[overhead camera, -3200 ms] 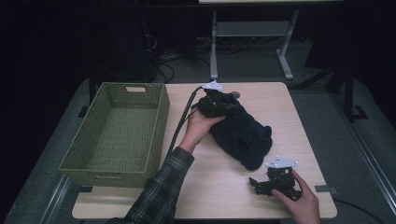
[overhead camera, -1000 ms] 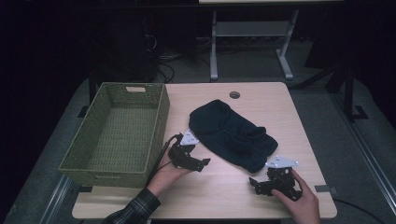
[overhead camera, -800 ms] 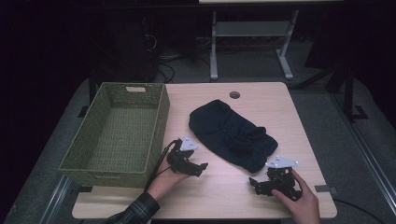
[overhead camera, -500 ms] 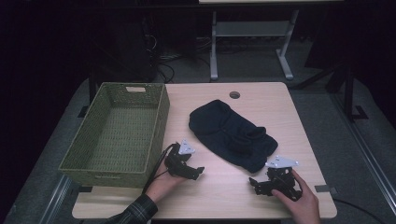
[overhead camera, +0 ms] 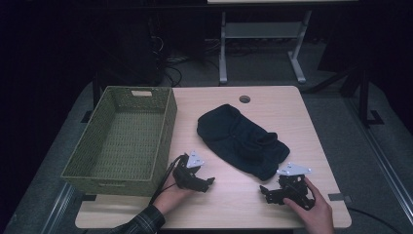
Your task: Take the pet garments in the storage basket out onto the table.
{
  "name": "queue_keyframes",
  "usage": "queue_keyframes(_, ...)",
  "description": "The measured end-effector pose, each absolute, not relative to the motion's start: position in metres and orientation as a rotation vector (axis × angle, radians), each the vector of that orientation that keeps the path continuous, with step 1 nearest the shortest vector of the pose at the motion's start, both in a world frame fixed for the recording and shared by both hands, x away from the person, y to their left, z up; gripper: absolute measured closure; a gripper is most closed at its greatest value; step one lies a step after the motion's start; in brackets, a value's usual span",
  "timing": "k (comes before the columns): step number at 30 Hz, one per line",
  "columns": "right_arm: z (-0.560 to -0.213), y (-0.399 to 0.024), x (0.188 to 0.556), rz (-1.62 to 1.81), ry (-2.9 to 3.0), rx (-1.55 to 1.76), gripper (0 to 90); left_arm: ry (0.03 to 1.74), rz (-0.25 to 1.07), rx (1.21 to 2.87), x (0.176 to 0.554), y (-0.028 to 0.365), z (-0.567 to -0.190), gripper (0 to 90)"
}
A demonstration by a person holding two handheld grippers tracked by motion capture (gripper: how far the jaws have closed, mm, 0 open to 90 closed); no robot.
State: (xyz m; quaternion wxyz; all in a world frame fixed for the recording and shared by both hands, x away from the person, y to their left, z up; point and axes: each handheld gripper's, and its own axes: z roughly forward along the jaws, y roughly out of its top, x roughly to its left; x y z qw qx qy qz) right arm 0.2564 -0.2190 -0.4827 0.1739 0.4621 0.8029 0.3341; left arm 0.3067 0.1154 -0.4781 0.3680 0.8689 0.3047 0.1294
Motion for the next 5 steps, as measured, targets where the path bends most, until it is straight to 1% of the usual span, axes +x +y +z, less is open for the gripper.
queue_keyframes(5,-0.4827,-0.2190,0.2564,0.947,2.276,1.310,0.5,0.784,0.333,2.230,0.3063,0.1153,-0.4781,13.0)
